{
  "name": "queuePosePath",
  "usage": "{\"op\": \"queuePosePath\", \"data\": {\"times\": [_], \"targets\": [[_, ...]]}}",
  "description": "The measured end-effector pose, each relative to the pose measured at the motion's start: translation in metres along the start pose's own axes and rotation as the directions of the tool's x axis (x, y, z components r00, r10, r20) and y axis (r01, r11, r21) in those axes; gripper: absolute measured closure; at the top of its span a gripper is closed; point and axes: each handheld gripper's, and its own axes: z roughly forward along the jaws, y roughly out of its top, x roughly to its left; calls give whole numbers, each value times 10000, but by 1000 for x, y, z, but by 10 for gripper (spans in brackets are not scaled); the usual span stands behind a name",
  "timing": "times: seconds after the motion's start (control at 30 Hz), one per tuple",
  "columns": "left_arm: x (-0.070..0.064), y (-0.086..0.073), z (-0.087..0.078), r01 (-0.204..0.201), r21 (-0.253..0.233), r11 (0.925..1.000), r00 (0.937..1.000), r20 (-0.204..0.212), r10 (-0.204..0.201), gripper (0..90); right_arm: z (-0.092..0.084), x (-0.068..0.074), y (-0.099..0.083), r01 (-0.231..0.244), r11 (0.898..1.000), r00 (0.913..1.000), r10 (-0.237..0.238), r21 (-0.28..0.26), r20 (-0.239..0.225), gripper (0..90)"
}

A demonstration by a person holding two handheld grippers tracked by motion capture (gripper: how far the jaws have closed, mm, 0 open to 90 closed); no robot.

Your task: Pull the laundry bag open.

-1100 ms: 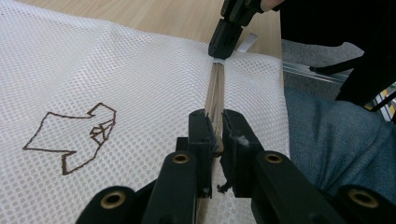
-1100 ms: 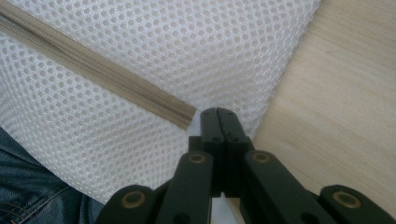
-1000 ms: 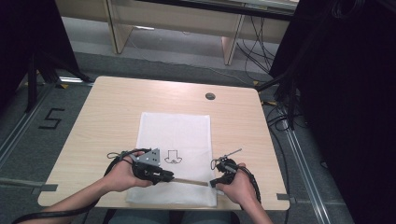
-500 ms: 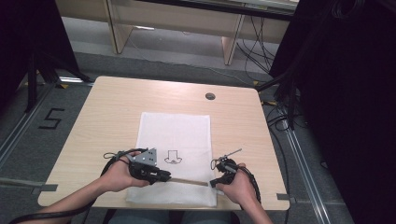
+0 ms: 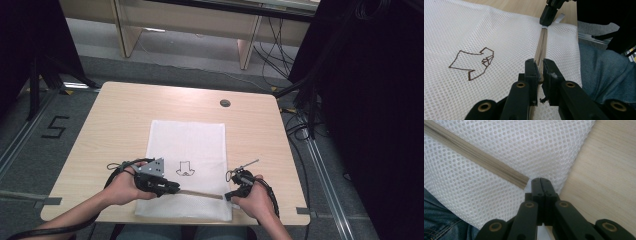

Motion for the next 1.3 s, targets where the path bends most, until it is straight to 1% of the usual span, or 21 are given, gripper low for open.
{"op": "queuePosePath", "data": {"times": [0.03, 0.07, 0.27, 0.47, 0.5, 0.53, 0.57, 0.6, 0.7, 0.83, 0.9, 0.93, 1.0, 1.03, 1.07, 1.1, 1.17, 1.2, 1.23, 1.27, 1.3], "targets": [[-2, -1, 1, 253, -136, 9996, 9997, 13, -253, 816, 0, 0, 0, 13, 10000, 10000, -13, 5, -1, 900], [-1, -1, 0, 174, -100, 9998, 9998, -15, -174, 816, 0, 0, 0, 11, 10000, 10000, -11, 1, -7, 900], [-1, -2, 0, 176, -146, 9997, 9998, 56, -175, 816, 0, 0, 0, 15, 10000, 10000, -15, 11, -6, 900], [0, -2, -3, 133, -2, 9999, 9999, 82, -133, 817, 0, 0, 0, 16, 10000, 10000, -16, 25, -21, 900], [1, -3, -4, 102, -8, 9999, 9999, -62, -102, 816, 0, 0, 0, 15, 10000, 10000, -15, 27, -15, 900], [1, -3, -4, 222, -92, 9997, 9997, 28, -222, 816, 0, 0, 0, 14, 10000, 10000, -14, 23, -18, 900], [1, -5, -5, 264, -85, 9996, 9996, -18, -264, 816, 0, 0, 0, 18, 10000, 10000, -18, 14, -5, 900], [1, -5, -5, 208, -120, 9997, 9998, 51, -207, 816, 0, 0, 0, 6, 10000, 10000, -6, 3, 1, 900], [0, -6, -4, 271, -172, 9995, 9996, 37, -270, 817, 0, 0, 0, 1, 10000, 10000, -1, 2, 2, 900], [0, -5, -6, 237, -70, 9997, 9997, 34, -237, 816, 0, 0, 0, 12, 10000, 10000, -12, 23, -3, 900], [1, -6, -5, 255, -159, 9995, 9996, 97, -254, 816, 0, 0, 0, 15, 10000, 10000, -15, 26, -14, 900], [1, -6, -5, 166, -88, 9998, 9998, 70, -165, 817, 0, 0, 0, 5, 10000, 10000, -5, -2, -14, 900], [3, -6, -9, 165, -21, 9999, 9998, 106, -165, 816, 0, -1, 0, 20, 10000, 10000, -19, 37, -67, 900], [3, -7, -9, 261, -95, 9996, 9996, 61, -260, 816, 0, -1, 0, 37, 10000, 10000, -37, -27, -85, 900], [4, -8, -10, 199, -44, 9998, 9998, 91, -198, 816, 0, 0, 0, -29, 10000, 10000, 29, 38, -93, 900], [3, -9, -10, 341, -169, 9993, 9994, -1, -341, 816, -1, 0, 0, -5, 10000, 9999, 5, 56, -105, 900], [3, -10, -10, 353, -113, 9993, 9994, 71, -353, 816, -1, 1, 0, -175, 9998, 9997, 177, 97, -160, 900], [3, -10, -11, 250, 17, 9997, 9997, 48, -250, 816, -1, 0, 0, -22, 10000, 10000, 23, 58, -96, 900], [4, -10, -12, 227, -10, 9997, 9997, -73, -227, 816, 0, 0, 0, -26, 10000, 10000, 27, 36, -90, 900], [4, -10, -12, 254, -72, 9997, 9997, -41, -255, 816, 0, -1, 0, 22, 10000, 10000, -22, 33, -50, 900], [4, -10, -13, 171, -42, 9998, 9998, 86, -171, 816, 0, 0, 0, -65, 10000, 10000, 65, 52, -36, 900]]}}
